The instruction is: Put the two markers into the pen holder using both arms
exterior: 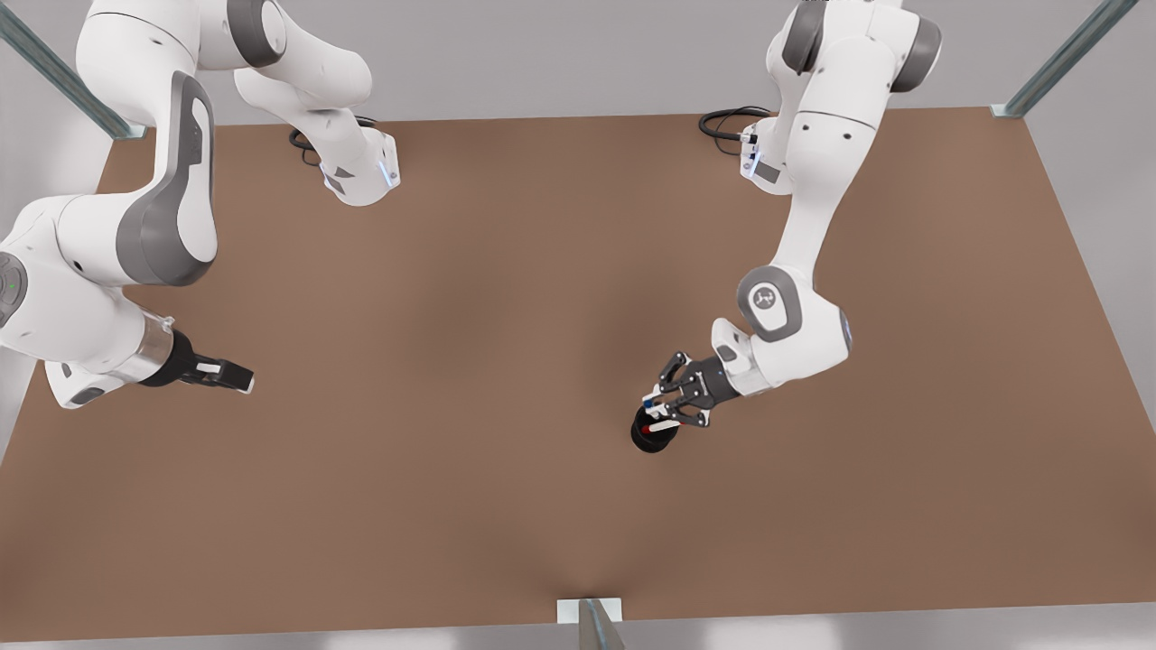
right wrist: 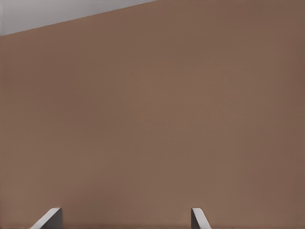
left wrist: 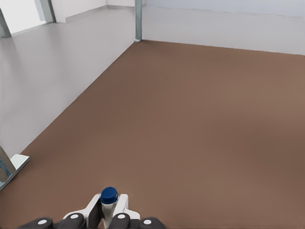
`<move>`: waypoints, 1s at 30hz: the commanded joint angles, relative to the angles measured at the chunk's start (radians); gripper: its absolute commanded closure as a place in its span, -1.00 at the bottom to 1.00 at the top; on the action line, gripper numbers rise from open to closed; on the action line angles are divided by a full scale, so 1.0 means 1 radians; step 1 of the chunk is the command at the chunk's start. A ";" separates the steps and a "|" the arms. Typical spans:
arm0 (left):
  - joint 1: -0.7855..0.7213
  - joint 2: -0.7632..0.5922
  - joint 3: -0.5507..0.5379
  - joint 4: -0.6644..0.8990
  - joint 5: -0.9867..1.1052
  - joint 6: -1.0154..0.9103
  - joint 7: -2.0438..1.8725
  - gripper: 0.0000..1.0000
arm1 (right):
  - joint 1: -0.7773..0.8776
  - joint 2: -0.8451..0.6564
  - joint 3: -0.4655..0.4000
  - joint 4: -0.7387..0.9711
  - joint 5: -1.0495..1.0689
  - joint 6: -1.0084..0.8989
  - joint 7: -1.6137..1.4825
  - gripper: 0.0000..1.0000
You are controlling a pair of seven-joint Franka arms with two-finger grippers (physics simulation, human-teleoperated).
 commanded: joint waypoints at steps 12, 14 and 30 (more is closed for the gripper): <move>0.194 -0.073 0.066 0.388 0.977 -0.759 -1.466 -1.00 | 0.002 -0.001 -0.001 0.004 0.005 -0.001 -0.072 -1.00; 0.190 -0.159 0.133 0.413 1.100 -0.821 -1.605 -1.00 | 0.004 -0.001 0.001 0.005 0.004 -0.001 -0.072 -1.00; 0.367 -0.296 -0.086 0.372 1.328 -0.830 -1.862 -1.00 | 0.001 -0.001 0.002 0.014 -0.001 -0.004 -0.102 -1.00</move>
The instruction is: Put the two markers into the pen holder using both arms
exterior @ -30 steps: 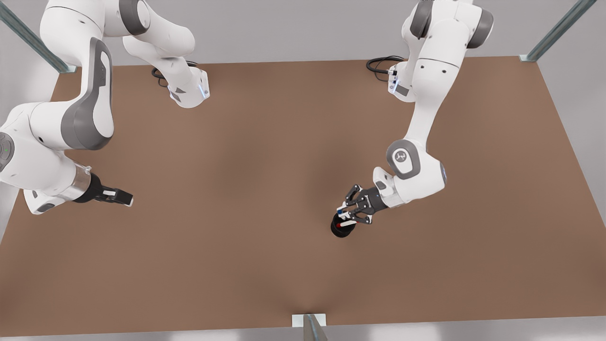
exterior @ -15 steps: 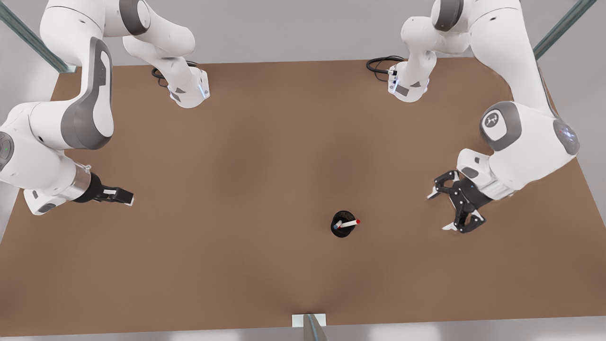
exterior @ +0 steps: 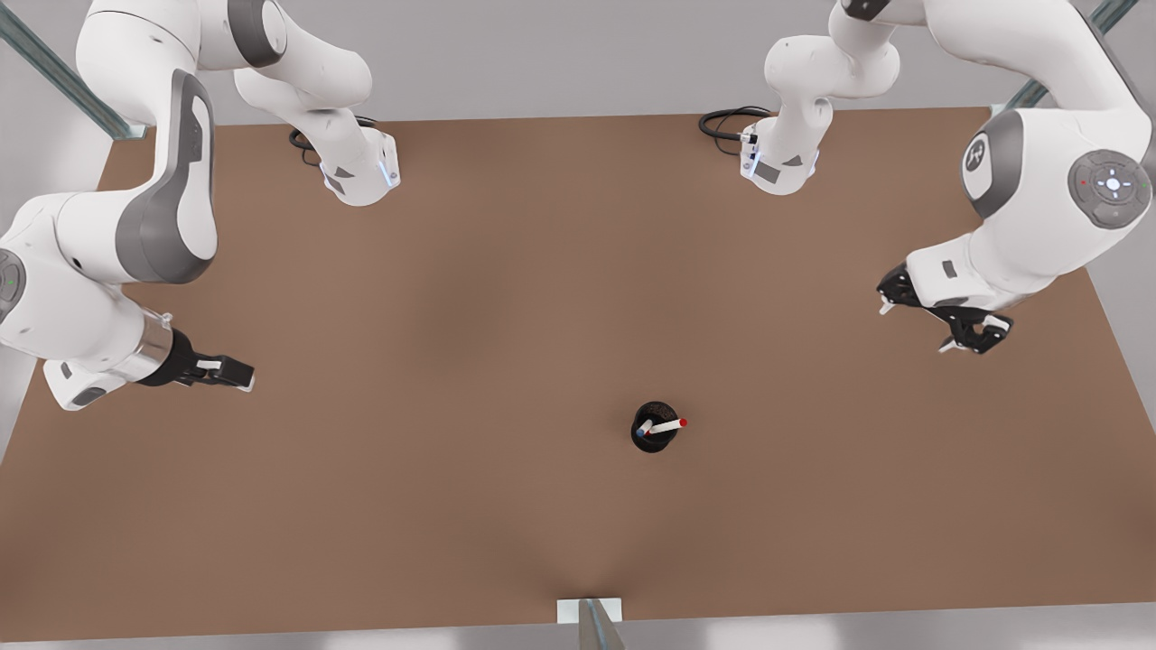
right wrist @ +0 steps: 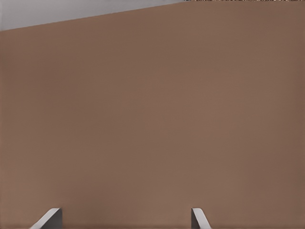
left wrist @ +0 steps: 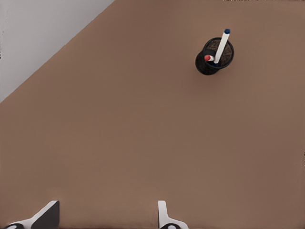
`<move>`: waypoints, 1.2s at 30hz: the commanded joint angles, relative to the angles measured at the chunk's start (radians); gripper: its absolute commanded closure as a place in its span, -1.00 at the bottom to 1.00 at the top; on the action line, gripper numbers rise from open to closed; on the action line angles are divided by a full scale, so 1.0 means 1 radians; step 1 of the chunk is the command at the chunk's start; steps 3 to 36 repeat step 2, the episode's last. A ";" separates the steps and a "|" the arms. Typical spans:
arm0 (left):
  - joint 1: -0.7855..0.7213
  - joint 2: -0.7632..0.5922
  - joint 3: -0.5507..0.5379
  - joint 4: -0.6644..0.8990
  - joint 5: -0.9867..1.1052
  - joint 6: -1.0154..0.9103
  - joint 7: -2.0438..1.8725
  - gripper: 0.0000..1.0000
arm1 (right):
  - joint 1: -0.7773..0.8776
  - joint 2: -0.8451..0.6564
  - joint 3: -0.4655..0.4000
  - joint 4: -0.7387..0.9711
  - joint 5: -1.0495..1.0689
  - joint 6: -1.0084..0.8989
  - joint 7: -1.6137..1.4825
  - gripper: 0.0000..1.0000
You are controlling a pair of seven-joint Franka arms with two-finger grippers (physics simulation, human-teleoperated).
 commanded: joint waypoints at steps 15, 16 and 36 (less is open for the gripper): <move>-0.006 0.001 -0.002 0.001 0.003 -0.027 -0.600 -1.00 | -0.004 -0.001 -0.003 -0.001 0.003 -0.002 -0.064 -1.00; -0.006 0.001 -0.002 0.001 0.003 -0.027 -0.600 -1.00 | -0.004 -0.001 -0.003 -0.001 0.003 -0.002 -0.064 -1.00; -0.006 0.001 -0.002 0.001 0.003 -0.027 -0.600 -1.00 | -0.004 -0.001 -0.003 -0.001 0.003 -0.002 -0.064 -1.00</move>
